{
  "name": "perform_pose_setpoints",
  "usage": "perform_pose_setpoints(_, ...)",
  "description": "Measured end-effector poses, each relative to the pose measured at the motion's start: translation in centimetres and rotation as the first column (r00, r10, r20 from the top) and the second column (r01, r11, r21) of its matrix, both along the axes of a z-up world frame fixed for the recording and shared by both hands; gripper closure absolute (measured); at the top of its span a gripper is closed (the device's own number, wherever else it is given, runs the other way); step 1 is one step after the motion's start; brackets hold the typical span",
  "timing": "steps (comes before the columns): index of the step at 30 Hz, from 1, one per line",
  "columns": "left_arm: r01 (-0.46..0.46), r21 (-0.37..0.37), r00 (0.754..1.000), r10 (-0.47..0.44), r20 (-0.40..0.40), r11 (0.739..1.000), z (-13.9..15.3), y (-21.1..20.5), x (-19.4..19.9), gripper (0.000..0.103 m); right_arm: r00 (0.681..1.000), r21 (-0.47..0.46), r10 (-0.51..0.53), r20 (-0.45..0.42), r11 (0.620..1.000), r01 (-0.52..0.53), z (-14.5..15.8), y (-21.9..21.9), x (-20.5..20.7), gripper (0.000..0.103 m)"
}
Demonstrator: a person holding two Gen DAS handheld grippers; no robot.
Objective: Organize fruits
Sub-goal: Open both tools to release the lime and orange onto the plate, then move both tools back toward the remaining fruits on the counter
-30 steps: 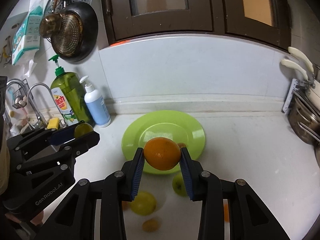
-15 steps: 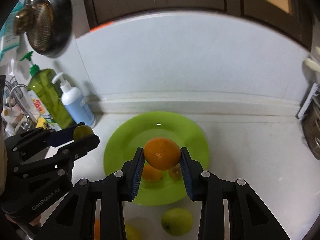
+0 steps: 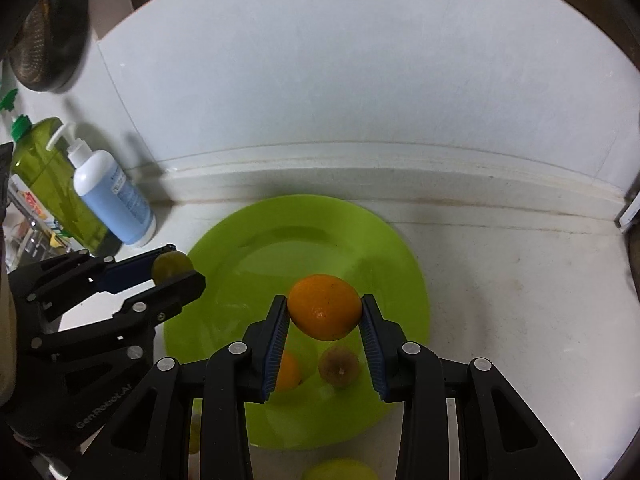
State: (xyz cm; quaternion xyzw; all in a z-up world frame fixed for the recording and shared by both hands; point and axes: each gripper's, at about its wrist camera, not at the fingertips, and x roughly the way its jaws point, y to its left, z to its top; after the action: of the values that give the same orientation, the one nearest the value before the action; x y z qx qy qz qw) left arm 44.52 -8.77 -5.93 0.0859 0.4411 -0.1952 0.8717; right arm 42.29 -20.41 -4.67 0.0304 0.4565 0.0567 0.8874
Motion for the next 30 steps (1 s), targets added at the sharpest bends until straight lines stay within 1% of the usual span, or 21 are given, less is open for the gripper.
perform_pose_setpoints(9, 0.014, 0.009, 0.999, -0.014, -0.035, 1.0, -1.6, -0.5, 0.9, 0.074, 0.999, 0.007, -0.005, -0.051, 1.0, 0.006, -1.7, -0.3, 1.0, 0.066)
perform_pose_setpoints(15, 0.013, 0.012, 1.0, -0.012, -0.027, 1.0, -1.8, -0.7, 0.9, 0.074, 0.998, 0.0, -0.011, -0.063, 1.0, 0.011, -2.1, -0.4, 1.3, 0.066)
perform_pose_setpoints(17, 0.013, 0.014, 1.0, -0.013, -0.022, 1.0, -1.7, -0.5, 0.7, 0.072, 0.998, -0.002, -0.014, -0.055, 1.0, 0.013, -2.0, -0.4, 1.2, 0.066)
perform_pose_setpoints(19, 0.007, 0.016, 1.0, -0.006, -0.015, 1.0, -1.4, -0.4, 0.4, 0.067, 0.999, 0.002, -0.013, -0.047, 1.0, 0.014, -1.8, -0.5, 1.0, 0.065)
perform_pose_setpoints(22, 0.003, 0.017, 1.0, -0.003, 0.006, 1.0, -0.7, 0.0, -0.3, 0.067, 0.999, 0.012, -0.019, -0.034, 1.0, 0.019, -1.5, -0.5, 0.7, 0.065)
perform_pose_setpoints(25, -0.008, 0.01, 0.999, 0.007, 0.033, 1.0, 0.4, 0.6, -1.4, 0.063, 1.0, 0.019, -0.021, -0.01, 1.0, 0.021, -0.7, -0.6, -0.1, 0.065)
perform_pose_setpoints(30, -0.026, -0.003, 0.996, 0.026, 0.084, 1.0, 2.6, 1.4, -3.6, 0.059, 0.999, 0.025, -0.019, 0.051, 1.0, 0.018, 1.3, -0.1, -2.4, 0.065)
